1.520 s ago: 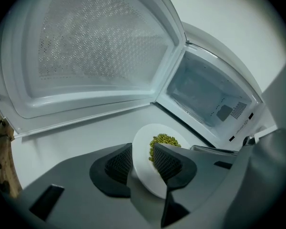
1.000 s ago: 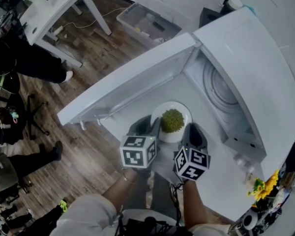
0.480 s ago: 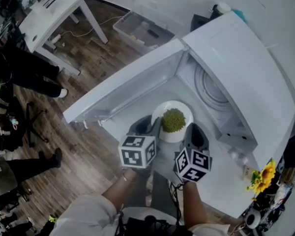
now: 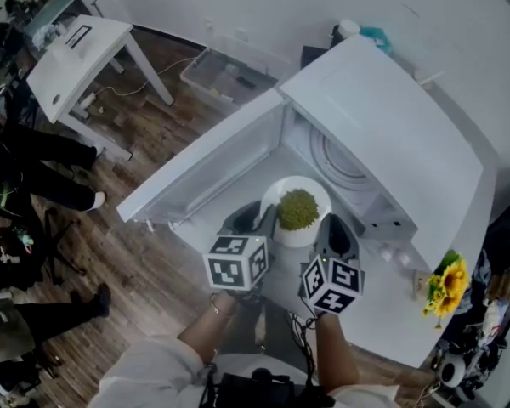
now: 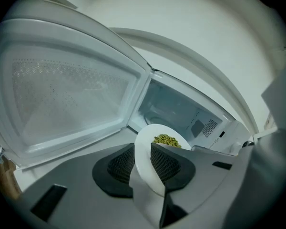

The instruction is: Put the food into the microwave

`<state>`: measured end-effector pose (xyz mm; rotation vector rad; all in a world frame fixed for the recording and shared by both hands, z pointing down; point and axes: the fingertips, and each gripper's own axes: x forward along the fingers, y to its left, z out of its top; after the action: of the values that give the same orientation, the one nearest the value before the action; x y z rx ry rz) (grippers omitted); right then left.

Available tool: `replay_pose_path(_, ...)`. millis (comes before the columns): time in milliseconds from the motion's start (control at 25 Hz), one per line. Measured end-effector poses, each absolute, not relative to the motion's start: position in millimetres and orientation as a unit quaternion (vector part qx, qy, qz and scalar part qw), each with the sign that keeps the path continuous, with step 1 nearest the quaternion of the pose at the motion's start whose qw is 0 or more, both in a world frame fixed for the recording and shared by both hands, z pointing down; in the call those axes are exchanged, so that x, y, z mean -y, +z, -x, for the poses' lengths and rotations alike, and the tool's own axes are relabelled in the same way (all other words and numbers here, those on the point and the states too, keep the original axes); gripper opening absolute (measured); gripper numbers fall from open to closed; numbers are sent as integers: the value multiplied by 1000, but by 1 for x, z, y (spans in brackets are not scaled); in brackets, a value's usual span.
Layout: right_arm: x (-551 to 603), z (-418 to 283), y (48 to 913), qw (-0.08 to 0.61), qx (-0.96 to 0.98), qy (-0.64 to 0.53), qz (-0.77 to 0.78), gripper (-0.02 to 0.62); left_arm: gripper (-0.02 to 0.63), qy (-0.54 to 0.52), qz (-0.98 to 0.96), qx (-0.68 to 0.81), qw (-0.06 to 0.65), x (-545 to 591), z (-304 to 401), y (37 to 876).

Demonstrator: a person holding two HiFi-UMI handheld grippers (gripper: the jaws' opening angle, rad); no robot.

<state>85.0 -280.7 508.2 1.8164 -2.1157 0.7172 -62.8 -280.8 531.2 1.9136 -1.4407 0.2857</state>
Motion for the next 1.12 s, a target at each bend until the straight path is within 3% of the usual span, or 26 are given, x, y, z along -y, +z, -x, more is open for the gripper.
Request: replay_pose_path(1120,363,-134,523,38,653,247,-715,47,123,123,-810,482,311,403,11,543)
